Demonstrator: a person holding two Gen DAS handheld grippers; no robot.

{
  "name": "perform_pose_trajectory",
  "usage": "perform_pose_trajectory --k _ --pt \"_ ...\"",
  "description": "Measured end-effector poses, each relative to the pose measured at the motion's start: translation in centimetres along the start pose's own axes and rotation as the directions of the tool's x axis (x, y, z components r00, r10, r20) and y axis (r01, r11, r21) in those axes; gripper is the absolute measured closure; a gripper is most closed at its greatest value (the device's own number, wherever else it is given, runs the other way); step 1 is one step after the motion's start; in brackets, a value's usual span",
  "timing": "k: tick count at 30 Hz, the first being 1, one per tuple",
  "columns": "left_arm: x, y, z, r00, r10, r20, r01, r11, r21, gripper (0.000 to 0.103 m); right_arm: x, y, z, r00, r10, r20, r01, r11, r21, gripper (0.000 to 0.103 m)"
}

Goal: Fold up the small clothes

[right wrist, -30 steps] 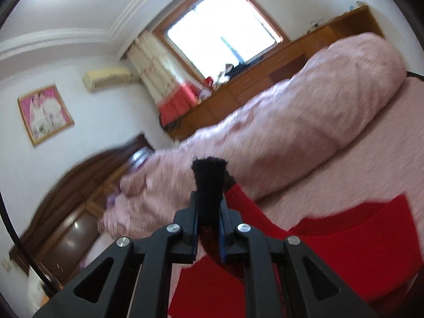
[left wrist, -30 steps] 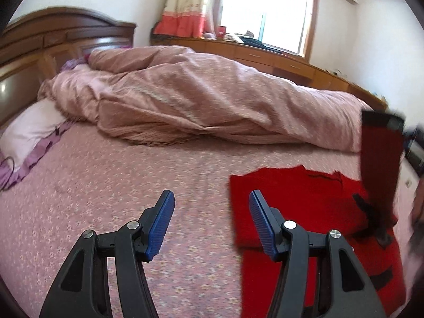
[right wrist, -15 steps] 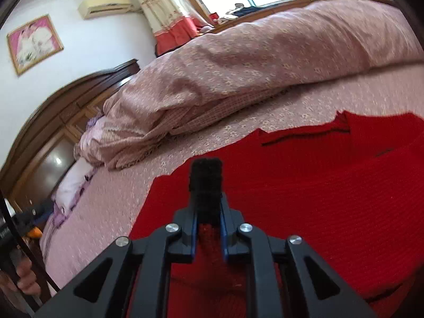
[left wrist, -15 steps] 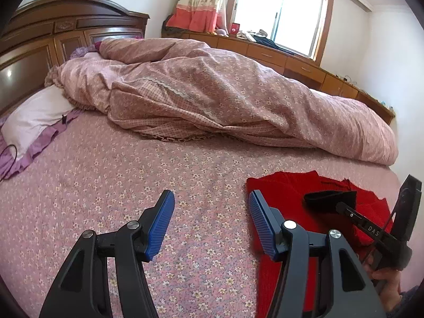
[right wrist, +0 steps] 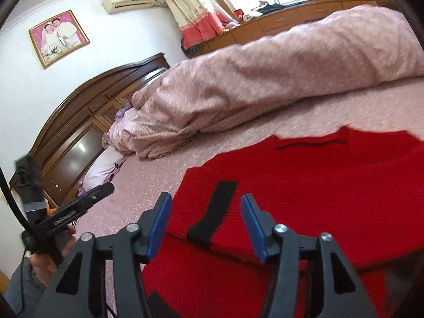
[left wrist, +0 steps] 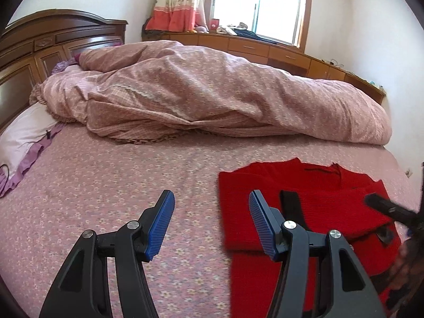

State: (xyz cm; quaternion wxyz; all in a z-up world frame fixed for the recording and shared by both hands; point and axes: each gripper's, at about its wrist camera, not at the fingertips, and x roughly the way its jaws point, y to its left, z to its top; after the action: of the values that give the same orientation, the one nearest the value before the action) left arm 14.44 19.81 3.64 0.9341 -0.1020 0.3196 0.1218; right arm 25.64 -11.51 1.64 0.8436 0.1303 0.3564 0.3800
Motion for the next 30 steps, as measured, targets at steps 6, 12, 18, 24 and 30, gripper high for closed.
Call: perform_pose_trajectory --k 6,12,18,24,30 --pt "0.9 -2.7 -0.8 0.997 -0.057 -0.044 0.058 0.998 0.034 0.05 -9.3 -5.3 -0.5 0.986 -0.162 0.04 0.162 0.987 -0.002 0.04" --pt "2.7 -6.1 -1.8 0.991 -0.095 -0.095 0.101 0.993 0.064 0.05 -14.9 -12.2 -1.2 0.943 -0.326 0.062 0.32 0.943 0.092 0.04" --pt "5.5 -9.5 -2.1 0.979 -0.136 -0.152 0.148 0.986 0.072 0.05 -15.9 -16.7 -1.3 0.914 -0.405 0.04 0.397 0.909 0.129 0.04" --pt "9.2 -11.0 -3.7 0.957 -0.168 -0.236 0.194 0.977 0.093 0.05 -15.5 -18.3 -1.7 0.9 -0.437 0.002 0.433 0.892 0.132 0.04" --pt "11.2 -11.7 -3.9 0.917 -0.239 -0.32 0.266 0.963 0.043 0.05 -13.4 -18.4 -1.5 0.899 -0.438 -0.021 0.437 0.891 0.126 0.04"
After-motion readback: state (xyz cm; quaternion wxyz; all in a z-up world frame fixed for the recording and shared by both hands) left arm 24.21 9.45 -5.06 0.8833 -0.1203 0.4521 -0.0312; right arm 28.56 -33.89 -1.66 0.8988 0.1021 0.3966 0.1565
